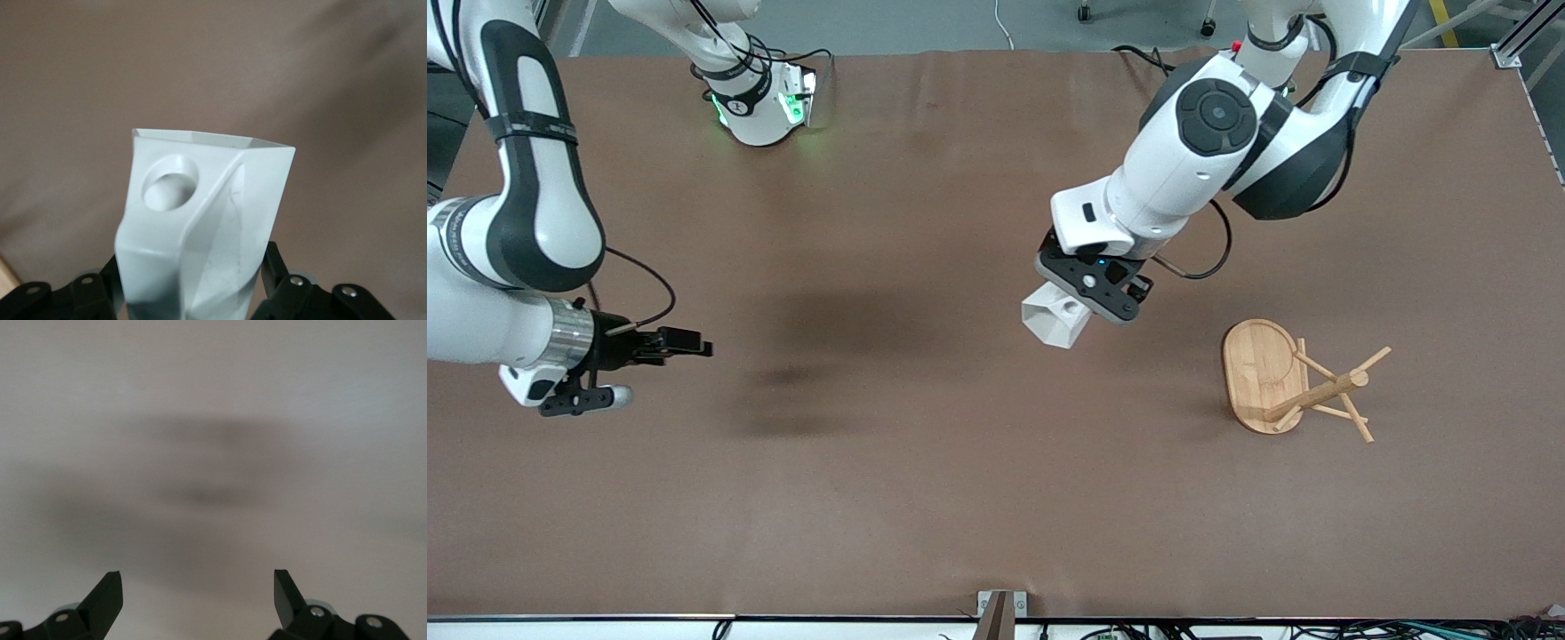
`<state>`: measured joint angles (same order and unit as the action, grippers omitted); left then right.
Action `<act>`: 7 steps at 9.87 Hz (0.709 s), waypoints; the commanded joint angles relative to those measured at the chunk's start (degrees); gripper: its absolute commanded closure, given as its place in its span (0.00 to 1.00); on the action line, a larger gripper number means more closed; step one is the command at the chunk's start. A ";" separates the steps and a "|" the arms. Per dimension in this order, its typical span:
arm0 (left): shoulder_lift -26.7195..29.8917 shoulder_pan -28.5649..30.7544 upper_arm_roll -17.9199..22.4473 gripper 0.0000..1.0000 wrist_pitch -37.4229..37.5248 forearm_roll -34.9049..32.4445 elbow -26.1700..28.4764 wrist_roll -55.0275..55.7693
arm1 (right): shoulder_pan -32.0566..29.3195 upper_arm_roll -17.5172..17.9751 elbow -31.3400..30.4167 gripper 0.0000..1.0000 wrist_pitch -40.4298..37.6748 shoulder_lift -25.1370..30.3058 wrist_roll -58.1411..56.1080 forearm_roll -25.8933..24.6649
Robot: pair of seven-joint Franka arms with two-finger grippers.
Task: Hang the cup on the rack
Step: 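Carry the cup toward the rack while the right gripper withdraws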
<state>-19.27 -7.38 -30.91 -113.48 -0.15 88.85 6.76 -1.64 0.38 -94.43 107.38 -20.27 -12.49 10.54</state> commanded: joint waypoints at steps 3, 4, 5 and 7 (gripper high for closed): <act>1.17 3.60 -0.38 1.00 6.60 -0.55 1.49 5.10 | 0.84 -1.08 3.98 0.00 -5.05 8.38 2.12 -9.63; 1.17 4.99 -0.38 1.00 6.69 -0.55 2.02 5.11 | 1.46 -0.56 4.07 0.00 -7.16 11.28 7.78 -11.92; 1.26 6.57 -0.47 1.00 6.69 -0.55 2.72 5.20 | 1.98 -0.46 4.16 0.00 -9.62 13.92 15.75 -12.12; 2.21 8.95 -0.47 1.00 7.13 -0.55 4.47 5.46 | 1.55 -0.73 5.21 0.00 -13.23 17.09 22.06 -12.91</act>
<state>-17.96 -0.02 -31.05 -106.63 -0.15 90.34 11.30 0.19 -0.24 -88.69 95.92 -5.69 5.79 -0.67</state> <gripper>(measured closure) 0.203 0.000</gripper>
